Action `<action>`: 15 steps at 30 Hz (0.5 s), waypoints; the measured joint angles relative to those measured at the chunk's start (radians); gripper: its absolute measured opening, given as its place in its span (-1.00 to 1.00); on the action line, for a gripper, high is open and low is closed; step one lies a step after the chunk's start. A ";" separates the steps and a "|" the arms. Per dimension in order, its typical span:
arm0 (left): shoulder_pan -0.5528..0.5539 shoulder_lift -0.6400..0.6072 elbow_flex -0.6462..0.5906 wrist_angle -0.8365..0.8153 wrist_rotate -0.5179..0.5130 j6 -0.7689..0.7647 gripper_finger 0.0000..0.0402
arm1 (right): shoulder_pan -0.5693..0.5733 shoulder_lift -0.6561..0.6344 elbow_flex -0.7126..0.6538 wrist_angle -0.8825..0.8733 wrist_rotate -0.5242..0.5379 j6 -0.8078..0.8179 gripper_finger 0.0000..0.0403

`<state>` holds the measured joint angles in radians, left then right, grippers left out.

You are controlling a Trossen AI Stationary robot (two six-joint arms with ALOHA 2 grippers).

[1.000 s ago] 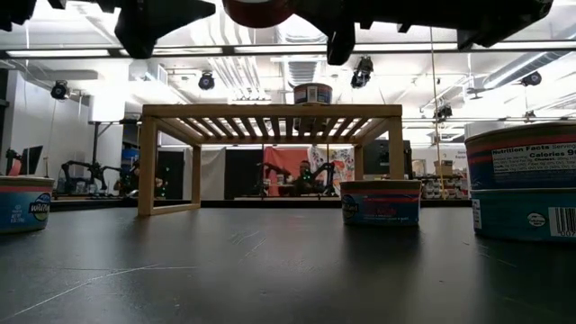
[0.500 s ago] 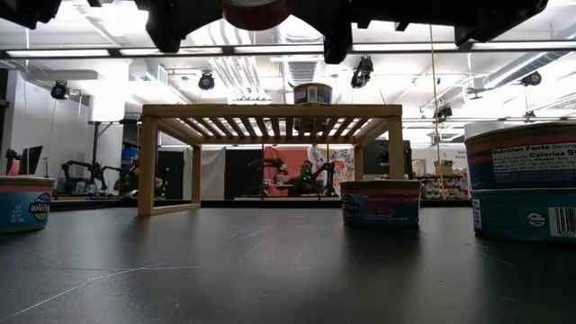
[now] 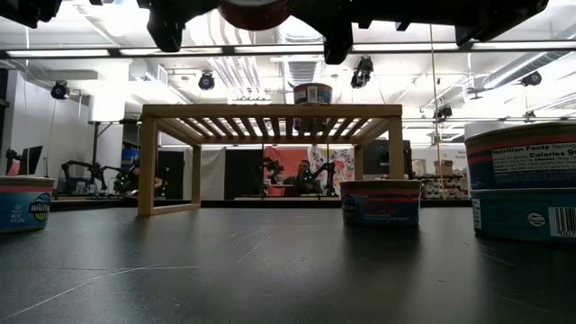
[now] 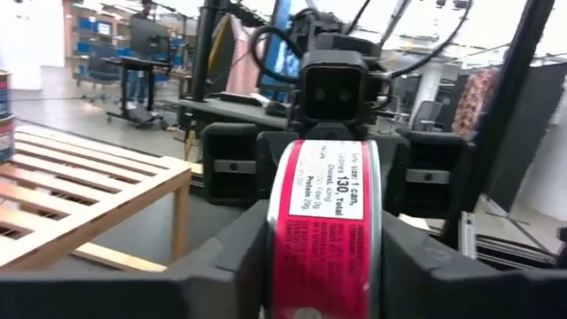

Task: Stack canned seafood by type on shelf
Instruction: Put the red tuna can on the shelf

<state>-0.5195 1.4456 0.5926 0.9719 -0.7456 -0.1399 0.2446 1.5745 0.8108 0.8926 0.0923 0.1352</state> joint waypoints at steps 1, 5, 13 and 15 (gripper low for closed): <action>-0.001 0.000 0.000 0.000 0.000 0.005 -0.42 | 0.001 0.000 0.000 0.002 -0.001 0.002 -0.27; 0.000 0.000 0.000 0.000 0.001 0.006 -0.41 | 0.001 0.000 0.000 -0.001 -0.002 0.004 -0.26; 0.001 0.000 0.000 -0.004 -0.057 -0.035 -0.41 | -0.001 0.000 0.000 -0.009 0.017 0.028 0.09; 0.001 0.000 0.000 -0.004 -0.080 -0.037 -0.41 | -0.001 -0.007 0.000 -0.032 0.020 0.024 0.18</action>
<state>-0.5186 1.4460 0.5922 0.9676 -0.8254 -0.1764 0.2436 1.5672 0.8112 0.8610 0.1127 0.1588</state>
